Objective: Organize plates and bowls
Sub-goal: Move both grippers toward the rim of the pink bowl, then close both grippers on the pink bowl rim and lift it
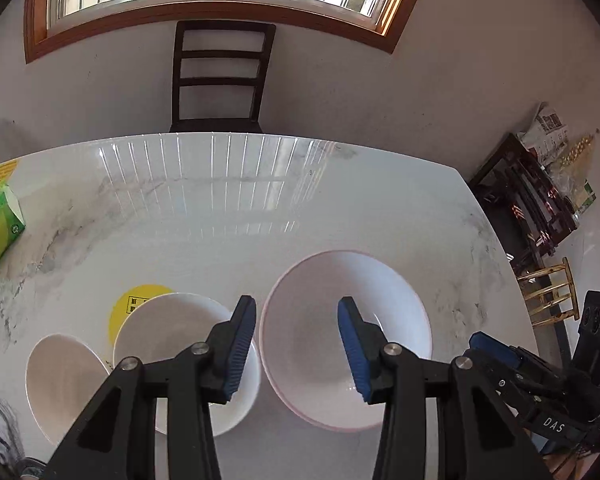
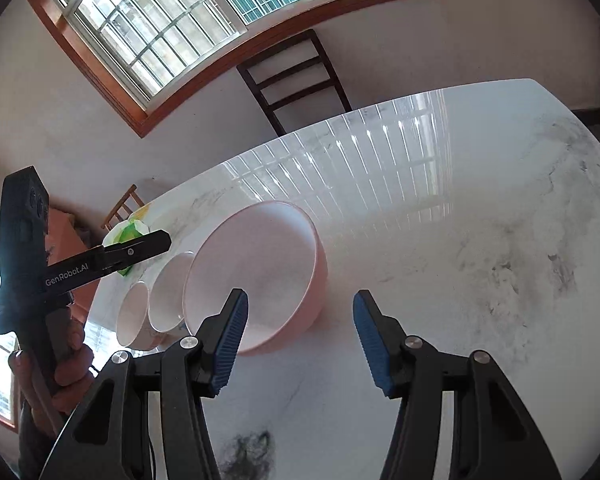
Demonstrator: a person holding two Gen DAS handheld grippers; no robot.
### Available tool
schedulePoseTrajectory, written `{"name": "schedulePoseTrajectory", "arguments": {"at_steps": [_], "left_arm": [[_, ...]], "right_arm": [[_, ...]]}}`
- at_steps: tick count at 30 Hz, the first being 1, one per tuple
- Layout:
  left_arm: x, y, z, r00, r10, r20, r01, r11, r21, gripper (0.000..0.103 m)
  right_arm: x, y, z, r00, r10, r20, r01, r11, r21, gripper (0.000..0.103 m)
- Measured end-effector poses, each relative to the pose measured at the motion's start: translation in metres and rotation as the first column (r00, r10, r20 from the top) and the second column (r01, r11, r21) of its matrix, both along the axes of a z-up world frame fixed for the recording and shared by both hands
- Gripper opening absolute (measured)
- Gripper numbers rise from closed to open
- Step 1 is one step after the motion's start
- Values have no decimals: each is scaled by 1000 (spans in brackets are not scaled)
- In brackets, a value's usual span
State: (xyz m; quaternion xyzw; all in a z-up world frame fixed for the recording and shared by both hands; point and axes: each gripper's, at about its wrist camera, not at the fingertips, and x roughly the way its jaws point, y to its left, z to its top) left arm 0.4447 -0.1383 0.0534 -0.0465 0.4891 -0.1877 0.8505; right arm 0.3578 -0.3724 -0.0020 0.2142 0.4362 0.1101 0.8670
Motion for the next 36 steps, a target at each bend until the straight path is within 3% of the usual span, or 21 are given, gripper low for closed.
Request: {"name": "schedulePoseTrajectory", "arguments": {"at_steps": [3,8,14,17,19,21,22,27,36], "left_arm": [[16,1,-12,999,-13,-43,13,1000,-10,43],[21,-13,-27,999,-36,-29,38,995,96,43],[24,-25,-46,997,-65,-44,71,987,143,43],[25,-29,-53,995,-70,-67,78,989,124,43],[25,-32,-56,997,-54,-60,62,987,151,35],[21,-36,-57,999,-46,-24,51,971,235,17],[20,-36,-57,999,-42,-16,45,966,254,14],[-3,-28,-48,1000,-16,-16,19,976,215,11],[-96,-1,-10,1000,14,7,-15,986,166,10]], "right_arm": [[12,4,-5,1000,-2,-20,2,1000,-2,53],[22,9,-12,999,-3,-42,2,1000,-31,52],[27,11,-27,996,6,-84,-7,1000,-9,51],[31,17,-32,994,21,-107,-24,999,-34,41],[34,20,-40,989,25,-145,-34,998,-54,27],[35,18,-47,987,20,-160,-30,998,-59,25],[35,15,-48,987,17,-161,-25,999,-48,23],[24,1,-51,981,16,-192,-19,1000,-17,17],[-40,11,-26,968,103,-228,-98,995,33,12]]}}
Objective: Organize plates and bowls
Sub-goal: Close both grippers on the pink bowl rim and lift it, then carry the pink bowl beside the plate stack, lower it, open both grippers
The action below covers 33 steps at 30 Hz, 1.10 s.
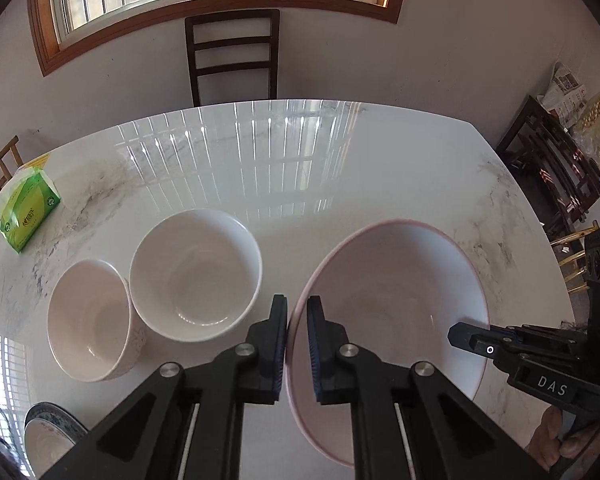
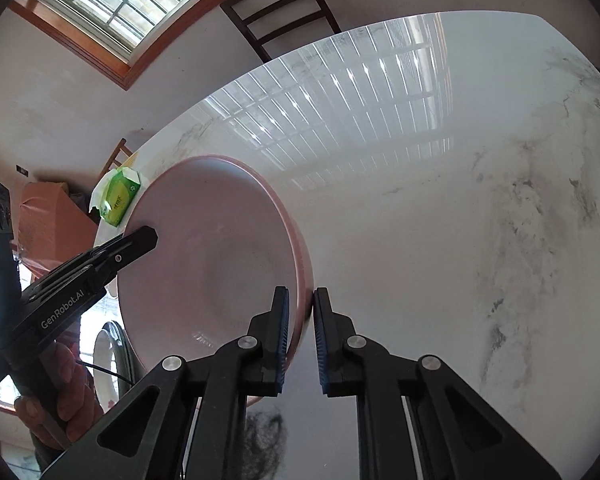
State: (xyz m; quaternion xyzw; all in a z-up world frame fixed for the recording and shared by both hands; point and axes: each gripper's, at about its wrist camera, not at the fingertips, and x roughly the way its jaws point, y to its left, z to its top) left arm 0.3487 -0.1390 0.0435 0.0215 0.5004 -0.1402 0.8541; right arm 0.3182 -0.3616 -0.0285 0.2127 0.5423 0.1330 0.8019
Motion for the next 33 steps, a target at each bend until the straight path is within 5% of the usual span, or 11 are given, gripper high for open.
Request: {"name": "schedulePoseTrajectory", "arguments": {"at_steps": [16,33], "left_arm": [[-134,118,-17,974,154,-167,-163,986,-44,10],[-140,148,-37,963,178,-201,-193,980,-53,10]], "right_arm": [[-97,105,-7,972,205,-113,-202,979,36,12],[-98,133,-22,957,218,-192,-213,976,50,14]]}}
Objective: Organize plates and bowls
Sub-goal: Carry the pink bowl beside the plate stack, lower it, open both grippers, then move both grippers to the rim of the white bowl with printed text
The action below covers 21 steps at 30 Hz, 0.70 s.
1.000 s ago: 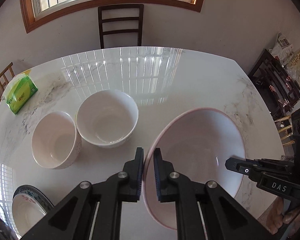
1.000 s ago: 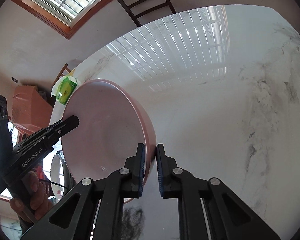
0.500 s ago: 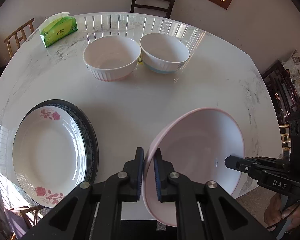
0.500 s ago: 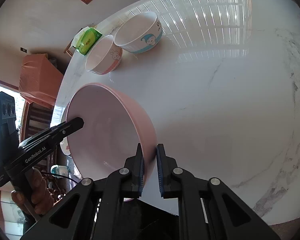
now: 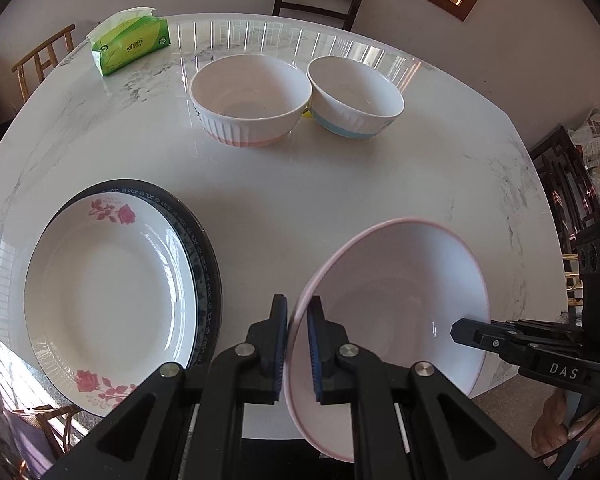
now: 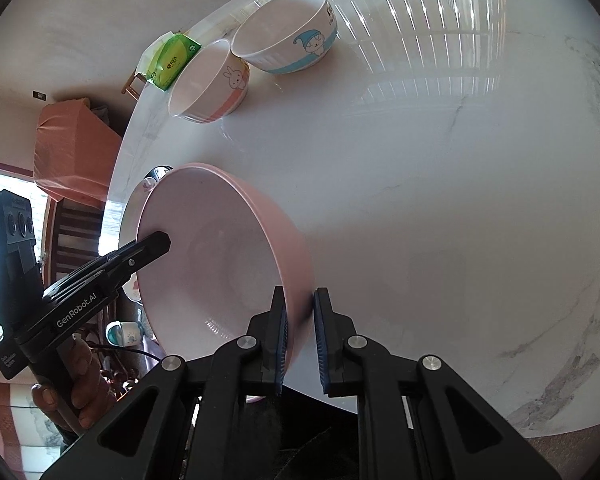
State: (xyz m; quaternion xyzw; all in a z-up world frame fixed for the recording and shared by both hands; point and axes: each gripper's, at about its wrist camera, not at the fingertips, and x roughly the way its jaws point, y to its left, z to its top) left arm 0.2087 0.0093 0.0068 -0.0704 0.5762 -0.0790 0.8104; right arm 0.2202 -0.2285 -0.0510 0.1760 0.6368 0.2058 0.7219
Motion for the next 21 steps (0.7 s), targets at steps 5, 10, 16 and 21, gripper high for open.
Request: {"name": "schedulePoseTrajectory", "arguments": {"at_steps": [5,10,16,21], "left_arm": [[4,1,-5,1000,-1,14,1,1000,25,10],[3,3,-7,999,-15,44,14,1000,19,18],[-4,12,-1,994,-8,106,7,1000,13,29],[-6,26,12,989,11,144,-9,1000,-19,36]], "right_arm": [[5,3,-1,1000,-1,15,1,1000,0,15],[4,6,1,999,15,44,-16,1000,12,18],[1,4,24,977,49,208,-49,999,-4,21],[1,2,51,953,57,296,-69,997,31,27]]}}
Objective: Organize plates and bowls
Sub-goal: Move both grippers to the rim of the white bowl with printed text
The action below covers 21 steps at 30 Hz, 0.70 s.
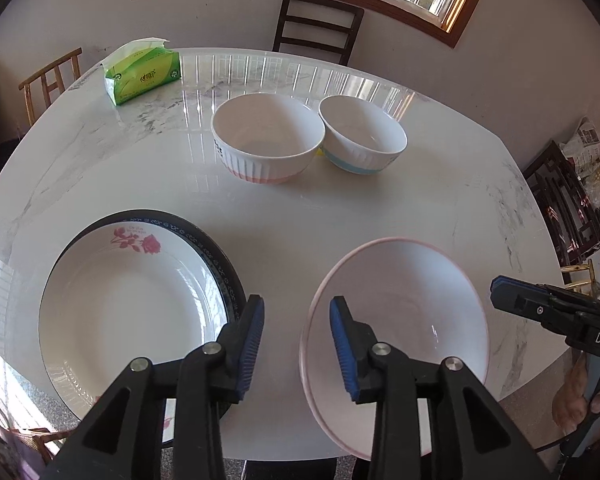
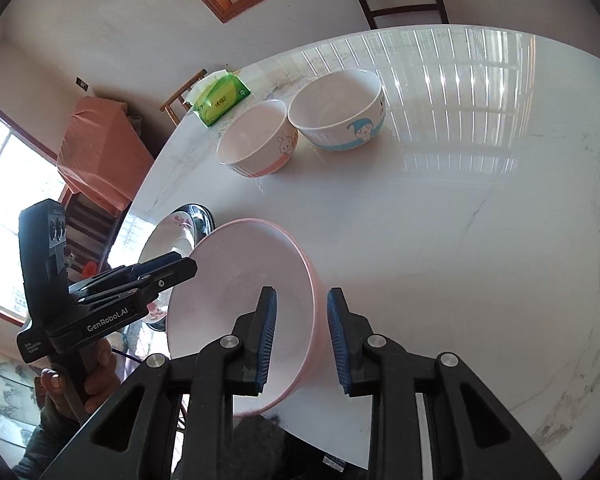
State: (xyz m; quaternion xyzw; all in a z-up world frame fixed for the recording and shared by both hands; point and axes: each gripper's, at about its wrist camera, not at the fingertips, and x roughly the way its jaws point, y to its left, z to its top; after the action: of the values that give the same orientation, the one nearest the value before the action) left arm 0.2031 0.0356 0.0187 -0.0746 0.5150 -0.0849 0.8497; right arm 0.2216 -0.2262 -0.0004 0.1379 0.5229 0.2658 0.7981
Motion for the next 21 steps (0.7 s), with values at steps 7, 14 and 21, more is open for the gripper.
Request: {"name": "schedulePoseTrajectory", "arguments": {"at_steps": [7,14,21], "left_arm": [[12,26,22,998,56,39,-54,997,-50,38],[55,46,29,994,104,44,-103,994,-35,42],[113,64,27,992,122,17,-121,991,-65,42]], "right_arm": [[16,20,20,999,33,23,-34,999,31,29],[52,44,23,999,26,-44,-23,998,61,34],[94,70,16,992,-38,-119,44,998,51,35]]}}
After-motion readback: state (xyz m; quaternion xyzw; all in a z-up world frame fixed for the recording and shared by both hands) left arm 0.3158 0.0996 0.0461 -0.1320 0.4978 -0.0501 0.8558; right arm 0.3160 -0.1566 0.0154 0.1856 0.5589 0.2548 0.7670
